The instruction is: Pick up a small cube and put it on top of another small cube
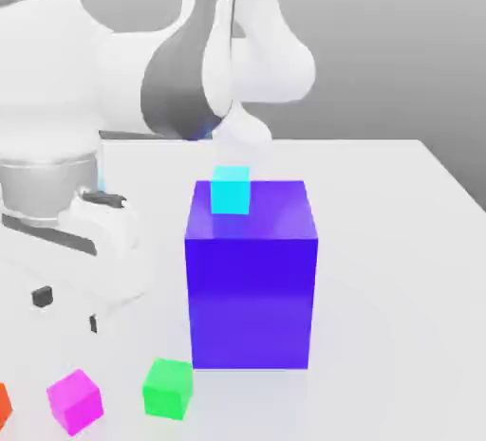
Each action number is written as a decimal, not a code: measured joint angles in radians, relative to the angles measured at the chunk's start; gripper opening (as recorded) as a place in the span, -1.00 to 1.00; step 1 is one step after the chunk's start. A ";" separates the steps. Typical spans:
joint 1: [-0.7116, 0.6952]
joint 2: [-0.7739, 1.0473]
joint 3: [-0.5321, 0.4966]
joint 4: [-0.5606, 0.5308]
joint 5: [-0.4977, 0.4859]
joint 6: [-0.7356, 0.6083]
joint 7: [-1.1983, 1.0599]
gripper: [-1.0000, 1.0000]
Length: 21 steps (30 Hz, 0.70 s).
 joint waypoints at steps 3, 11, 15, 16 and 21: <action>-0.017 0.106 -0.023 -0.009 0.002 0.039 0.029 0.00; -0.079 0.312 0.037 0.025 0.073 0.181 -0.013 -1.00; -0.084 0.324 0.043 0.027 0.077 0.191 -0.015 -1.00; -0.080 0.312 0.038 0.025 0.072 0.181 -0.011 -1.00; -0.043 0.158 -0.008 0.001 0.017 0.067 0.035 -1.00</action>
